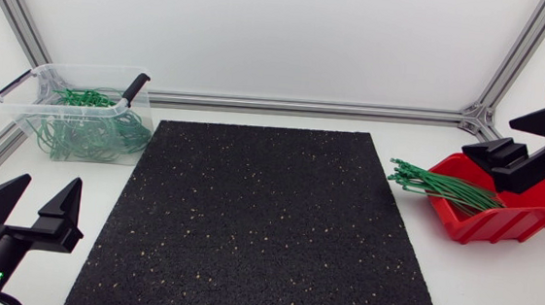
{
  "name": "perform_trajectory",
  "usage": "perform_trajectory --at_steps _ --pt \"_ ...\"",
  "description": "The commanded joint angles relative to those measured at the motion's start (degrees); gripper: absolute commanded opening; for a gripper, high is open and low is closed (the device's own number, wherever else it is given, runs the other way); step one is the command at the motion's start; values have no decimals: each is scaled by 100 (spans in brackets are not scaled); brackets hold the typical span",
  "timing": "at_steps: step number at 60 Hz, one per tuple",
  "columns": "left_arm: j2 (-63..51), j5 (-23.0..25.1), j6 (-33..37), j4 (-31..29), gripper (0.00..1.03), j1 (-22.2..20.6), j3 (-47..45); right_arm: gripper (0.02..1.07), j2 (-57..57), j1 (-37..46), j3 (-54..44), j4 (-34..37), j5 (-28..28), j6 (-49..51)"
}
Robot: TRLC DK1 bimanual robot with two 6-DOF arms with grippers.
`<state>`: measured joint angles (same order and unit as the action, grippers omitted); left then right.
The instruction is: Take a green cable tie from the red box, thread the tail through the head to close it, then place it in the transparent bin on the left.
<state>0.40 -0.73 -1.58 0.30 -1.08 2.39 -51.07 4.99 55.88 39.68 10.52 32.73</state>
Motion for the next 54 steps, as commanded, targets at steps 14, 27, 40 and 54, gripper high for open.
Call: perform_trajectory --at_steps 14,27,40,54 --pt "39 -23 -140 -100 100 -15 -231 97 -1740 696 995 1191 855 1631" --pt "39 -23 -140 -100 100 -24 -231 103 -2584 784 1030 1297 864 2914" --pt "39 -23 -140 -117 100 3 -231 102 -3137 968 811 989 802 4224" --pt "30 -23 -140 -135 100 20 -222 102 -3533 1091 310 506 670 5454"
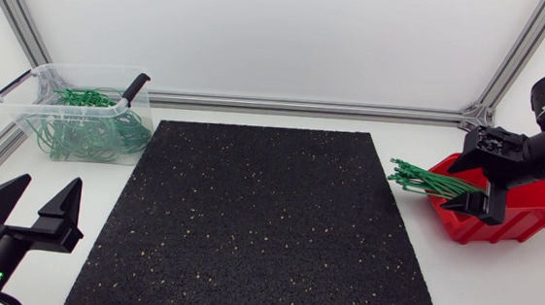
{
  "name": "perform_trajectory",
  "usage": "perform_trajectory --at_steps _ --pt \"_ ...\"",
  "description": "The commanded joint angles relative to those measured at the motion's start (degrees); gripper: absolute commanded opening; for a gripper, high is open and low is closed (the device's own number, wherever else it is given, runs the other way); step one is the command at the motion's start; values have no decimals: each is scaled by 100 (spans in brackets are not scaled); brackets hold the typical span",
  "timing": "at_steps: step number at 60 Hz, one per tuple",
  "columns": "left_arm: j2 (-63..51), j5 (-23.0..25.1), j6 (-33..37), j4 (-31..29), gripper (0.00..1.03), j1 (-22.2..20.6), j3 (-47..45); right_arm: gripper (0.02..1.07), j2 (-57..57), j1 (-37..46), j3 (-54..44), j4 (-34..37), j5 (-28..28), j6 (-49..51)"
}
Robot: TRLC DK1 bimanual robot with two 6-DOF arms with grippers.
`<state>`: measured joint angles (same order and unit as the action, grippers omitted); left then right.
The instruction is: Take a green cable tie from the red box, thread the tail through the head to close it, then place it in the transparent bin on the left.
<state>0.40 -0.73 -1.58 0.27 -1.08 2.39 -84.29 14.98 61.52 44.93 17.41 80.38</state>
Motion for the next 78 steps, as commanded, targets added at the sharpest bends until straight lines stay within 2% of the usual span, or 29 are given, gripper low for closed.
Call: perform_trajectory --at_steps 1,9,16,21,27,38,51,61,78 --pt "30 -23 -140 -133 100 12 -222 102 -237 93 -281 -37 -18 760" --pt "30 -23 -140 -133 100 3 -222 102 -430 101 -535 -415 -45 1155" --pt "30 -23 -140 -133 100 -24 -222 102 -588 84 -553 -687 -62 1173" --pt "21 -23 -140 -133 100 -24 -222 102 -729 5 -623 -1214 -159 1050" --pt "21 -23 -140 -133 100 -32 -222 102 -993 -101 -597 -1496 -343 945" --pt "21 -23 -140 -133 100 -15 -222 102 -1098 -136 -738 -1452 -554 1006" --pt "12 -23 -140 -133 100 -24 -222 102 -272 -13 -1221 -1232 -581 1331" --pt "21 -23 -140 -133 100 -15 -222 102 396 136 -1309 -1214 -335 1349" --pt "21 -23 -140 -133 100 20 -222 102 1152 295 -1722 -722 -264 1692"
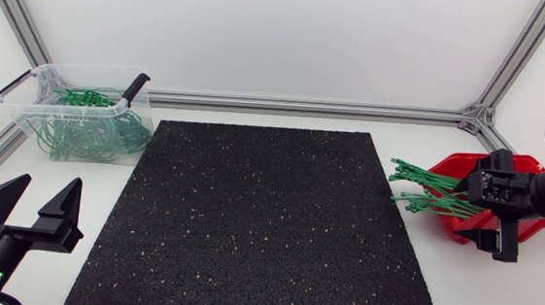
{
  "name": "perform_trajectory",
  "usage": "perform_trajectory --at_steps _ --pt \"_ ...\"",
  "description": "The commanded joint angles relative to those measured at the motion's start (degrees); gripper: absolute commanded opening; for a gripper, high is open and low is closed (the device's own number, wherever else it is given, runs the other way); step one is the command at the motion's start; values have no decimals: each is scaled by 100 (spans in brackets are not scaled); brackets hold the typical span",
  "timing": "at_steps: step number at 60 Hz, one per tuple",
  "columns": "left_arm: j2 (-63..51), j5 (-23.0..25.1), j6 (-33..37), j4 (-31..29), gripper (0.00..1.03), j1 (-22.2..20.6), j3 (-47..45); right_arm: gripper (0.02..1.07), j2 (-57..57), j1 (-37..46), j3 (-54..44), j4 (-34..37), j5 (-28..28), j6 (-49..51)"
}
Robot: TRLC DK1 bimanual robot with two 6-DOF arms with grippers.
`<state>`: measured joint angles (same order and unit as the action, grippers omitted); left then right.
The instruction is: Take a green cable tie from the red box, thread the tail through the head to close it, then place it in the transparent bin on the left.
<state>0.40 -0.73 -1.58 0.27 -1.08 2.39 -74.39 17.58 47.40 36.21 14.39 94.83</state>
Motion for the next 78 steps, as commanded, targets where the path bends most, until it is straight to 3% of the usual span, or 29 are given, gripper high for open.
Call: perform_trajectory --at_steps 1,17,45,78 --pt "21 -23 -140 -133 100 20 -222 102 197 35 -345 150 37 264" --pt "12 -23 -140 -150 100 20 -222 102 197 -159 -899 -175 -112 300" --pt "4 -23 -140 -150 100 3 -222 102 -550 -308 -591 -720 -279 124" --pt "4 -23 -140 -150 100 -24 -222 102 -506 -299 -240 -465 -262 124"
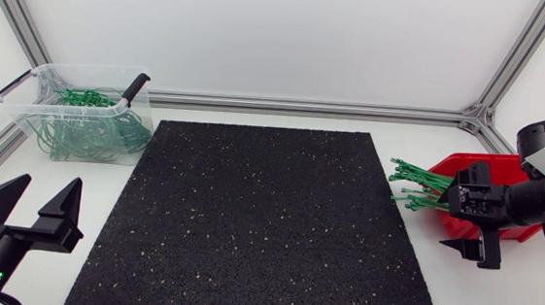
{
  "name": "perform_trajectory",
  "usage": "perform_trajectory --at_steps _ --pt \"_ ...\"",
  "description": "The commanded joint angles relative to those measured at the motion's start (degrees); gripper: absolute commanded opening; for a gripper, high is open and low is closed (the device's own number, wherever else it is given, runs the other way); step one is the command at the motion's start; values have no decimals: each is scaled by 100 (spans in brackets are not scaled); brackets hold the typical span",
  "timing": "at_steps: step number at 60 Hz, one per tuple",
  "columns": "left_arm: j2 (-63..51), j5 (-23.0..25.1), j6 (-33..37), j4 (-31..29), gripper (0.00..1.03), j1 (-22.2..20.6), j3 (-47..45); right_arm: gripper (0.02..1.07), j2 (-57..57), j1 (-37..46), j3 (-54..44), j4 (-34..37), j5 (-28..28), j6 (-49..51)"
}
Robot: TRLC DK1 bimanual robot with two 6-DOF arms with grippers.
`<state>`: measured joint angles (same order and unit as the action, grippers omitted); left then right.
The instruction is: Take a green cable tie from the red box, thread the tail through the head to close it, then place it in the transparent bin on the left.
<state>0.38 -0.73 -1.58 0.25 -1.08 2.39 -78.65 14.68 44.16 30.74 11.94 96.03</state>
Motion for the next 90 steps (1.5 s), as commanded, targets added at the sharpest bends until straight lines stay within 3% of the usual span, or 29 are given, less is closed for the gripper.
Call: perform_trajectory --at_steps 1,21,49,63,72,90 --pt "6 -23 -140 -148 100 -24 -222 102 -98 -9 75 81 -17 4" --pt "-3 -23 -140 -148 100 -24 -222 102 -247 9 -180 -51 -69 39" --pt "-12 -23 -140 -148 100 -24 -222 92 -247 237 -496 -385 -333 197" --pt "-21 -23 -140 -148 100 -24 -222 61 8 229 -672 -613 -351 171" --pt "-21 -23 -140 -148 100 -32 -222 27 324 176 -901 -842 -289 215" --pt "-21 -23 -140 -148 100 -41 -222 25 605 158 -1059 -1079 -228 276"
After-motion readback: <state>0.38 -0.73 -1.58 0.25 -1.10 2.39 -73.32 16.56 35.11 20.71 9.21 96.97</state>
